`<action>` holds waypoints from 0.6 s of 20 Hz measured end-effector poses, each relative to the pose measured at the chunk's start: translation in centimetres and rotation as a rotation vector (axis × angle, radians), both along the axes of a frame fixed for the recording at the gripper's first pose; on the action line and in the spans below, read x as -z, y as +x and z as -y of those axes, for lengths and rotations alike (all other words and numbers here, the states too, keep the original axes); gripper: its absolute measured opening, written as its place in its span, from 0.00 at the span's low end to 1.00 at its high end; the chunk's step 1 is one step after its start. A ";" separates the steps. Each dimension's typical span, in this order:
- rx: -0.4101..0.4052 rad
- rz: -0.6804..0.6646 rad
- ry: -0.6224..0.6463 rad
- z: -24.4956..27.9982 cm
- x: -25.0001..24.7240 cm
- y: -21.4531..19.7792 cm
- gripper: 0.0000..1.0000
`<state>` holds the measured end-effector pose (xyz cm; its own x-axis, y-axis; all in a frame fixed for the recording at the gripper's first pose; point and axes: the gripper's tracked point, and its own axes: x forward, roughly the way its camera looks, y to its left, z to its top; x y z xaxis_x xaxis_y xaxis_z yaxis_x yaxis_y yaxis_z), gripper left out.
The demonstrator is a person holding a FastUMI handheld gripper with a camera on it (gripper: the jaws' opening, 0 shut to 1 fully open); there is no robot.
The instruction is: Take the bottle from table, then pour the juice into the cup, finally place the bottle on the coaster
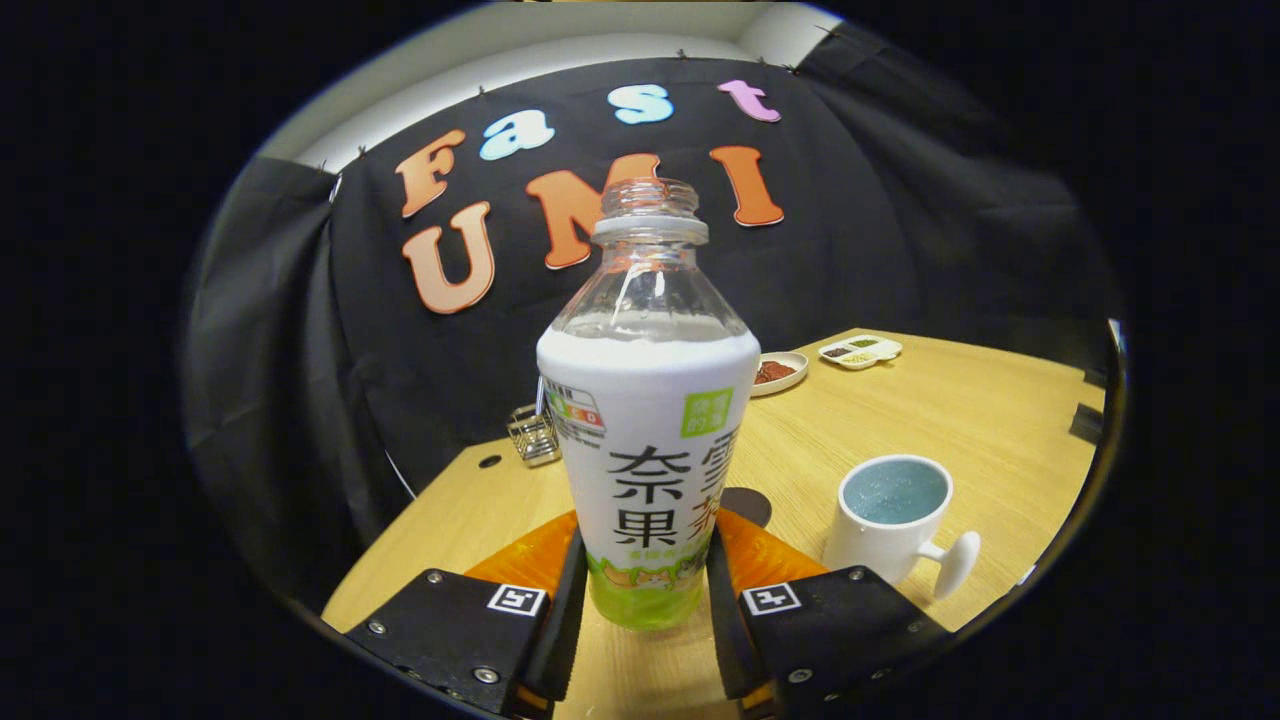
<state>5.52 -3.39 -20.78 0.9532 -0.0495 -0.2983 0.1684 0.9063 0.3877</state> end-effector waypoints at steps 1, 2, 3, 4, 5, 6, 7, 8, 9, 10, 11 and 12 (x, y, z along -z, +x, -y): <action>0.007 0.006 0.049 -0.3 -0.3 0.1 0.57; 0.011 0.011 0.091 -0.6 -0.6 0.2 0.57; 0.014 0.014 0.126 -0.8 -0.9 0.4 0.57; 0.016 0.014 0.160 -1.1 -1.2 0.6 0.57; 0.025 0.011 0.203 -1.2 -1.2 0.6 0.57; 0.028 0.009 0.255 -1.5 -1.3 0.6 0.57; 0.035 0.015 0.315 -1.8 -1.8 0.7 0.57; 0.044 0.022 0.366 -1.9 -2.2 0.8 0.57; 0.052 0.023 0.410 -1.9 -2.5 0.9 0.57; 0.059 0.021 0.447 -2.0 -2.8 1.0 0.57; 0.073 0.025 0.485 -1.8 -3.1 1.2 0.57; 0.080 0.039 0.527 -1.8 -3.5 1.5 0.57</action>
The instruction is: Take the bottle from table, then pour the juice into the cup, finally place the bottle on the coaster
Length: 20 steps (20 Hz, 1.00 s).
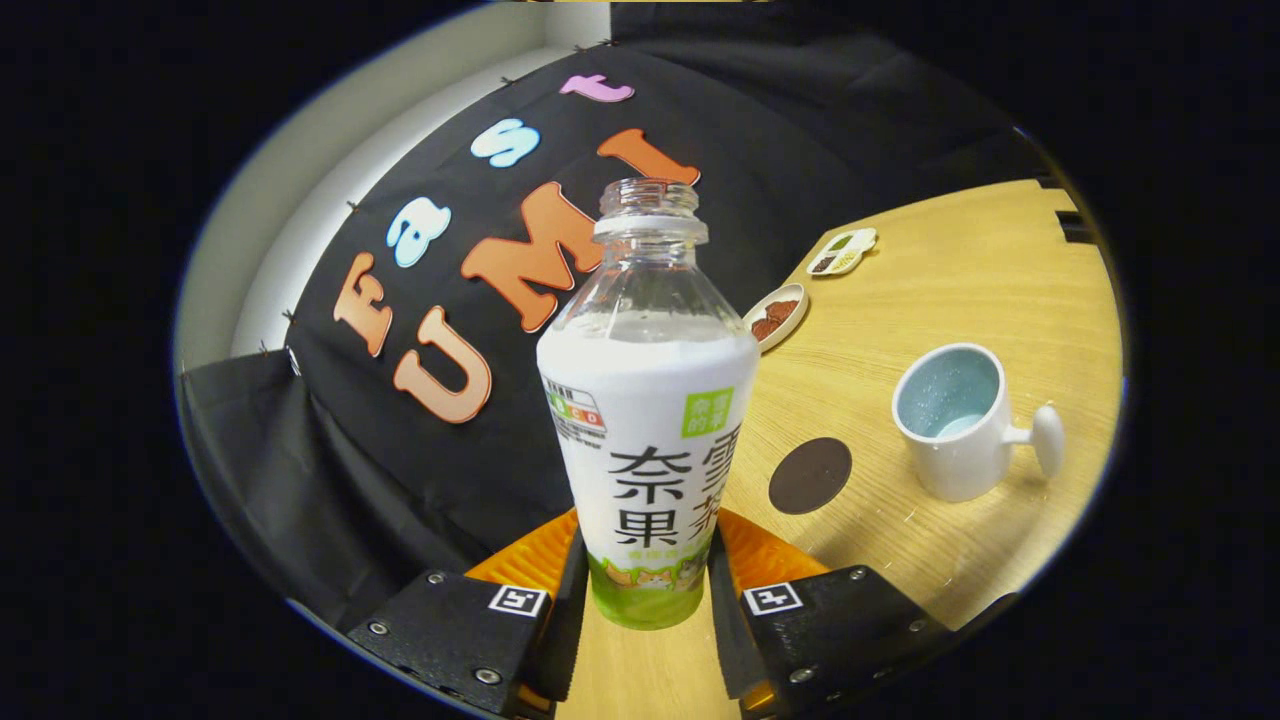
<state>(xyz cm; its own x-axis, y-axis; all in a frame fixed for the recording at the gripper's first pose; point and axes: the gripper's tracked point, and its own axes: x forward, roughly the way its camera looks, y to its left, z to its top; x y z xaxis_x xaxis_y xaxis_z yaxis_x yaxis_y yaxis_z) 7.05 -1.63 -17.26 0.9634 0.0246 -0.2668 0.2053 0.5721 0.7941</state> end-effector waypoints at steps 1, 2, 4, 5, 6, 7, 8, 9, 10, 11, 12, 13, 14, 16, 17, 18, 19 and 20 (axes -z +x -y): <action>0.005 0.016 0.047 0.0 -0.7 0.2 0.57; 0.013 0.027 0.094 0.1 -1.1 0.5 0.57; 0.026 0.037 0.175 0.0 -1.6 0.7 0.57; 0.032 0.039 0.209 -0.1 -1.9 0.8 0.57; 0.041 0.041 0.241 0.0 -2.1 1.0 0.57; 0.043 0.044 0.267 0.0 -2.5 1.0 0.57; 0.043 0.047 0.287 0.0 -2.7 1.3 0.57; 0.040 0.047 0.298 -0.1 -2.7 1.2 0.57; 0.042 0.044 0.308 0.0 -2.7 1.4 0.57; 0.045 0.033 0.329 0.0 -2.6 1.5 0.57; 0.055 0.036 0.357 0.2 -2.5 1.7 0.57; 0.062 0.043 0.390 0.4 -2.9 1.8 0.57; 0.062 0.042 0.422 0.3 -2.9 2.0 0.57; 0.063 0.040 0.457 0.3 -2.8 2.1 0.57; 0.067 0.035 0.472 0.4 -2.7 2.0 0.57; 0.071 0.035 0.489 0.6 -2.7 1.9 0.57; 0.074 0.040 0.509 0.7 -2.8 1.9 0.57; 0.076 0.048 0.534 0.8 -3.0 2.1 0.57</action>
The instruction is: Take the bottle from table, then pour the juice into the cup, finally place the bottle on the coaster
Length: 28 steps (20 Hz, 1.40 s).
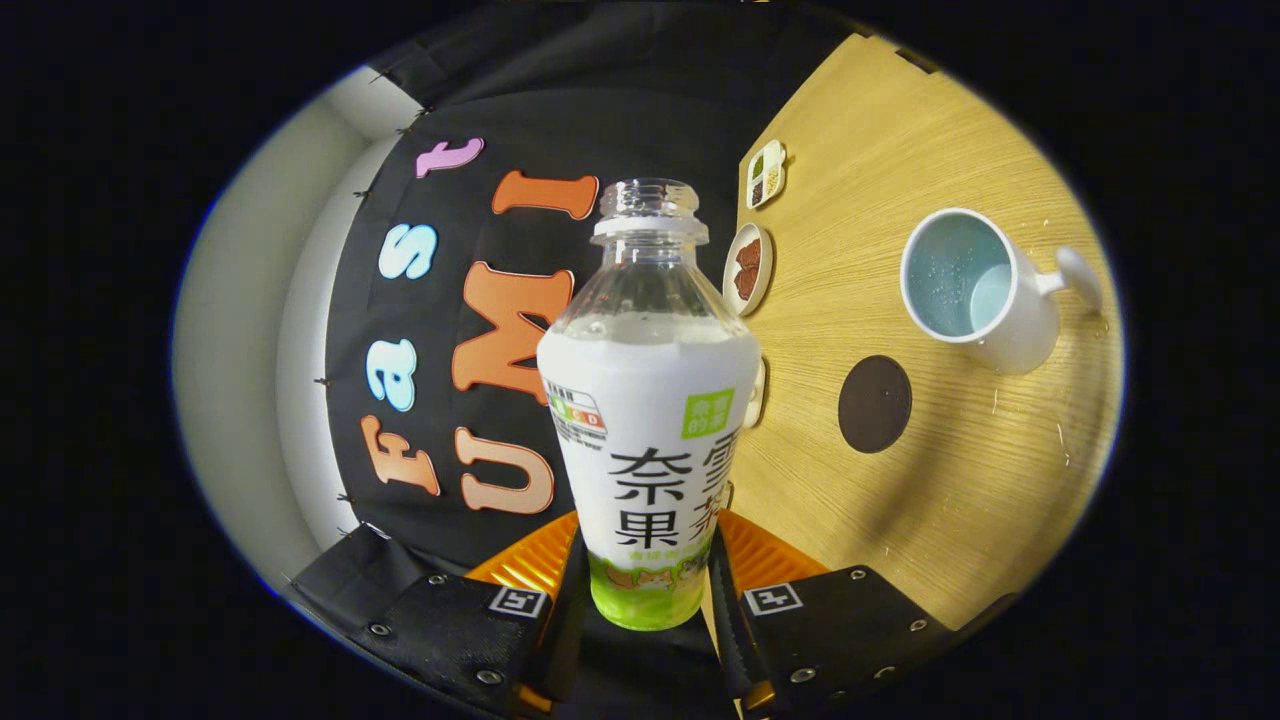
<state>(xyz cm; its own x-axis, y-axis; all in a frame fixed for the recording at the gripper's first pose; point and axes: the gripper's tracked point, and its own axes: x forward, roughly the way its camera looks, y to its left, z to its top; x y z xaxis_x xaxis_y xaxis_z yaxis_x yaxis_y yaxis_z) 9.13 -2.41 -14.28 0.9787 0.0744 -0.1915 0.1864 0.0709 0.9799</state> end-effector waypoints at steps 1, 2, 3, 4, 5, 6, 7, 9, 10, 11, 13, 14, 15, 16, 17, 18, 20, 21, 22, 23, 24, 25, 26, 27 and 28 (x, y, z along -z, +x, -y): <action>0.002 0.009 0.026 0.1 -0.4 0.3 0.57; 0.007 0.017 0.049 0.2 -0.6 0.5 0.57; 0.013 0.019 0.066 0.3 -0.8 0.5 0.57; 0.016 0.017 0.077 0.4 -0.9 0.7 0.57; 0.015 0.016 0.083 0.1 -0.9 0.8 0.57; 0.011 0.014 0.092 0.0 -0.8 1.0 0.57; 0.010 0.018 0.107 0.0 -0.9 1.0 0.57; 0.012 0.035 0.155 0.1 -1.3 1.1 0.57; 0.011 0.040 0.176 0.1 -1.5 1.3 0.57; 0.012 0.040 0.192 0.0 -1.5 1.2 0.57; 0.011 0.037 0.203 0.1 -1.4 1.0 0.57; 0.013 0.031 0.207 0.1 -1.2 1.0 0.57; 0.016 0.026 0.216 0.2 -1.2 1.0 0.57; 0.016 0.022 0.230 0.2 -1.1 0.9 0.57; 0.017 0.020 0.245 0.0 -1.2 1.1 0.57; 0.015 0.021 0.258 -0.1 -1.2 1.2 0.57; 0.014 0.016 0.276 -0.3 -1.0 1.2 0.57; 0.013 0.010 0.279 -0.3 -0.8 1.2 0.57; 0.013 0.008 0.281 -0.4 -0.7 1.2 0.57; 0.011 0.005 0.283 -0.4 -0.6 1.2 0.57; 0.009 0.006 0.286 -0.5 -0.6 1.3 0.57; 0.008 0.005 0.291 -0.4 -0.7 1.2 0.57; 0.003 0.005 0.295 -0.4 -0.6 1.1 0.57; 0.003 0.001 0.300 -0.5 -0.5 0.9 0.57; 0.002 -0.003 0.302 -0.6 -0.3 1.0 0.57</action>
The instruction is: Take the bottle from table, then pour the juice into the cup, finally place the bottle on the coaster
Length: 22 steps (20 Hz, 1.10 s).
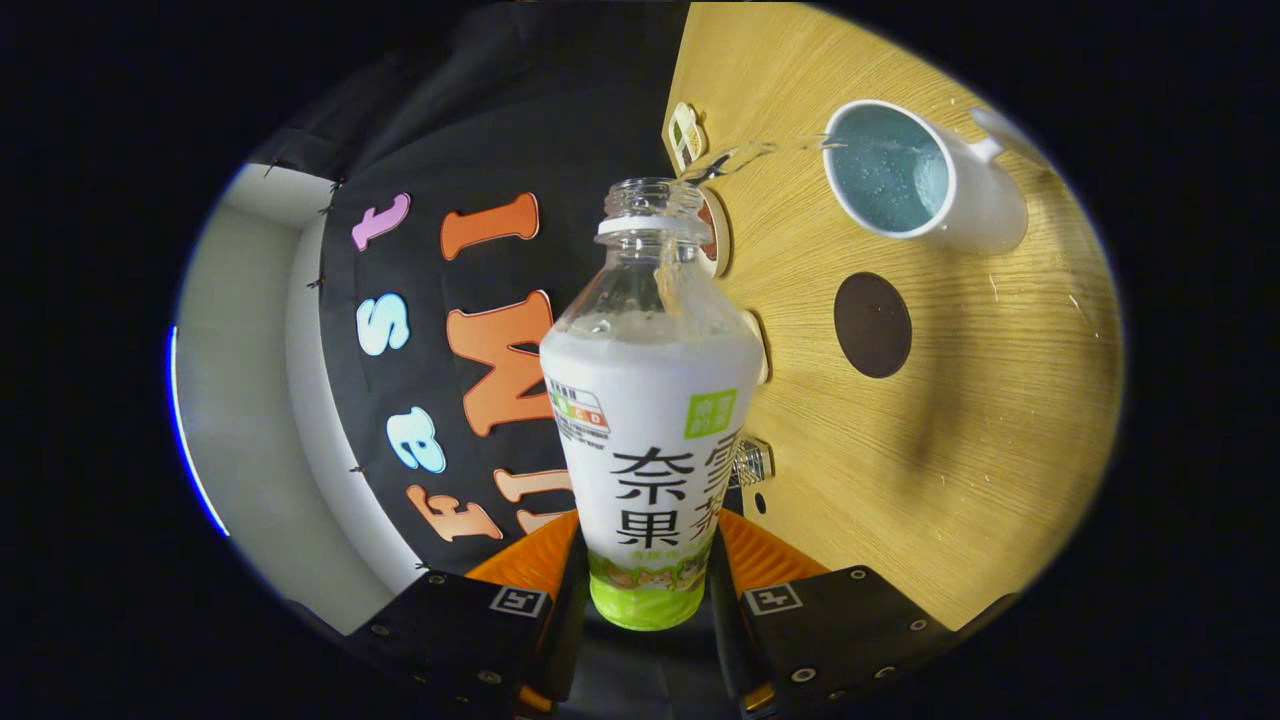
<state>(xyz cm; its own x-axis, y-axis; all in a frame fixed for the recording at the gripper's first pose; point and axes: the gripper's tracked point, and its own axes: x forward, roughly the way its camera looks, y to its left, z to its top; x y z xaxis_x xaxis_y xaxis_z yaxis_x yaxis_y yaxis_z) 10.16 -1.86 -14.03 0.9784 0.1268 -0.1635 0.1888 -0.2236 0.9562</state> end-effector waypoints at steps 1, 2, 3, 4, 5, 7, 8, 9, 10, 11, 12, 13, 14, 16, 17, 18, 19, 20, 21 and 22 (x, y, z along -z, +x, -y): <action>0.000 -0.001 0.002 -0.1 0.0 -0.1 0.57; 0.001 0.000 0.007 0.1 0.1 0.1 0.57; 0.000 0.005 0.014 0.1 -0.3 0.2 0.57; 0.001 0.008 0.022 0.0 -0.4 0.3 0.57; 0.000 0.008 0.027 0.0 -0.3 0.2 0.57; 0.002 0.004 0.037 0.1 -0.3 0.2 0.57; 0.003 0.004 0.038 0.1 -0.2 0.4 0.57; 0.003 0.004 0.039 0.1 -0.3 0.4 0.57; 0.005 0.006 0.040 0.1 -0.3 0.4 0.57; 0.007 0.010 0.042 0.2 -0.5 0.3 0.57; 0.013 0.012 0.044 0.5 -0.7 0.2 0.57; 0.014 0.010 0.046 0.6 -0.7 0.2 0.57; 0.017 0.008 0.050 0.6 -0.6 0.2 0.57; 0.019 0.008 0.063 0.6 -0.9 0.1 0.57; 0.019 0.009 0.068 0.6 -1.3 0.1 0.57; 0.018 0.011 0.070 0.6 -1.3 0.1 0.57; 0.018 0.015 0.075 0.5 -1.4 0.0 0.57; 0.018 0.014 0.084 0.4 -1.5 0.1 0.57; 0.021 0.010 0.094 0.5 -1.5 0.0 0.57; 0.025 0.007 0.105 0.5 -1.5 0.0 0.57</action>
<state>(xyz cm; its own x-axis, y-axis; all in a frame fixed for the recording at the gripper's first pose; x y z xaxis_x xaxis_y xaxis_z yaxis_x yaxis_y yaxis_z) 10.16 -2.37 -12.56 0.9825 0.1182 -0.1441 0.1756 -0.3273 0.9285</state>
